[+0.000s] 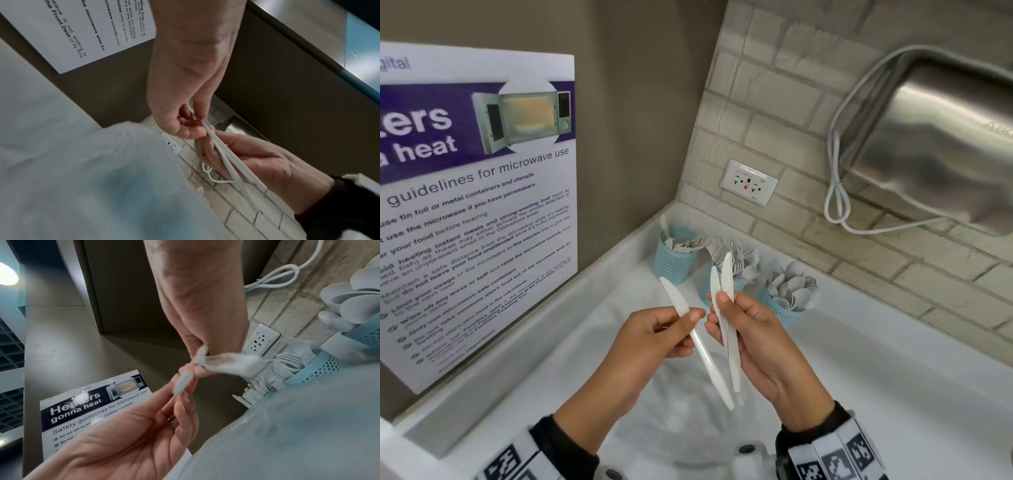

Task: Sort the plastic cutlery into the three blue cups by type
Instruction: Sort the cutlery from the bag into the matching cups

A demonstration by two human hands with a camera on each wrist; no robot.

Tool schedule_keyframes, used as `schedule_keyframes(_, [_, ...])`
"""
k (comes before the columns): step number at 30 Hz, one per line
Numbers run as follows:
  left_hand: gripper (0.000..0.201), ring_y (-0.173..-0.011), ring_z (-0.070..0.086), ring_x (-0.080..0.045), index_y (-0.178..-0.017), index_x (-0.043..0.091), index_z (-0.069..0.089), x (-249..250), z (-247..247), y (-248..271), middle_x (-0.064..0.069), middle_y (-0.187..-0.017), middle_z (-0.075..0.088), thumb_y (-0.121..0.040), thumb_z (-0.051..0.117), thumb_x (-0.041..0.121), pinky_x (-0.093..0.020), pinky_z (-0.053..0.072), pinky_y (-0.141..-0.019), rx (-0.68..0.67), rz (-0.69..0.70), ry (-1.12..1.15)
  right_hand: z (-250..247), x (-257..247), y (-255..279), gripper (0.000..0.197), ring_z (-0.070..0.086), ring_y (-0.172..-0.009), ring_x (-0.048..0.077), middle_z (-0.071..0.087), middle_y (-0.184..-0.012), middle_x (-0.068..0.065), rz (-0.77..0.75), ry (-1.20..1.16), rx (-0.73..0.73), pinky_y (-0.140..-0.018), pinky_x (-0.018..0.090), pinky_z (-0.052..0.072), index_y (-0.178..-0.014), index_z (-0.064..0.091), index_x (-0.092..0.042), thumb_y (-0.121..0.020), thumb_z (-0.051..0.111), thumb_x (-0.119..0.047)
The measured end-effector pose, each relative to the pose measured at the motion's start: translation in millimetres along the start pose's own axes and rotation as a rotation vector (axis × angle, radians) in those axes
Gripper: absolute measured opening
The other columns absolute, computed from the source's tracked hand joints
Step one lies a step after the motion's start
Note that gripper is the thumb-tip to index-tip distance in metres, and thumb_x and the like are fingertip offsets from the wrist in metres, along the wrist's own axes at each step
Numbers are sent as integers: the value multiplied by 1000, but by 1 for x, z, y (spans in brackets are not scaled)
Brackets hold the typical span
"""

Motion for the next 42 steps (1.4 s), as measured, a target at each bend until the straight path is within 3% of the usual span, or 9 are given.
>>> schedule_keyframes(11, [22, -73, 70, -14, -87, 7, 76, 1, 10, 0, -10, -82, 75, -90, 60, 22, -19, 54, -65, -7, 10, -98, 24, 8, 7, 35, 67, -90, 37, 65, -98, 33, -24, 5, -60, -76, 41, 57, -108, 62, 10, -96, 53, -22])
schedule_keyframes(15, [18, -76, 72, -15, -89, 11, 76, 6, 0, -2, -4, -83, 76, -89, 61, 22, -21, 57, -69, 44, 19, -74, 17, 7, 3, 38, 67, -96, 25, 69, -106, 17, -52, 134, -53, -90, 41, 54, -114, 68, -9, -97, 48, -36])
schedule_keyframes(19, [19, -77, 72, -20, -90, 11, 76, 9, -6, -3, -5, -82, 76, -89, 61, 23, -23, 58, -72, 107, 39, -59, 16, 3, 4, 36, 63, -75, -1, 68, -81, -15, -102, 347, -80, -82, 20, 45, -111, 70, -22, -99, 41, -39])
schedule_keyframes(22, [19, -78, 73, -20, -93, 11, 76, 9, -3, -2, -7, -82, 75, -90, 60, 22, -29, 59, -77, 113, 54, -49, 29, 7, 9, 34, 68, -96, 12, 71, -106, 9, -208, 578, -106, -87, 25, 53, -109, 68, -22, -103, 37, -31])
schedule_keyframes(27, [26, -71, 71, -20, -95, 6, 73, 6, 1, 1, -15, -83, 73, -96, 50, 18, -25, 57, -69, 81, 22, 37, 40, 7, 14, 34, 56, -63, 1, 63, -100, -2, -288, 793, -156, -67, 21, 51, -128, 43, -56, -102, 28, -40])
schedule_keyframes(31, [33, -80, 71, -18, -107, 8, 68, 3, 5, 2, -11, -93, 74, -102, 37, 19, -25, 57, -73, 61, 24, 37, 36, 14, 7, 42, 56, -106, 9, 55, -128, 2, -299, 904, -136, -94, 25, 44, -140, 23, -60, -101, 28, -44])
schedule_keyframes(34, [32, -88, 70, -12, -116, 12, 62, 2, 11, 3, -5, -101, 73, -102, 33, 19, -21, 56, -76, 39, 46, 24, 33, 14, 2, 43, 56, -105, 11, 53, -122, 4, -286, 963, -110, -93, 27, 45, -138, 15, -66, -101, 27, -47])
schedule_keyframes(38, [28, -103, 64, -6, -122, 20, 54, -3, 10, 3, 3, -111, 68, -102, 35, 22, -22, 50, -90, 86, 72, -59, 39, 15, 9, 52, 49, -80, 3, 40, -100, -2, -200, 981, -207, -77, 8, 39, -138, 5, -63, -104, 29, -34])
schedule_keyframes(42, [28, -82, 63, -10, -102, 9, 56, 1, 3, 2, -4, -83, 61, -103, 32, 23, -22, 49, -75, 184, 76, -82, 47, 4, 18, 59, 48, -94, 0, 39, -108, -1, -195, 923, -265, -86, 1, 35, -140, 20, -59, -100, 44, -24])
Point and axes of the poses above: each hand's wrist, its own y-axis away from the middle knuckle, its own z-axis out of the palm, x = y × z, the point moved 6 cm from there along -y, towards the middle knuckle
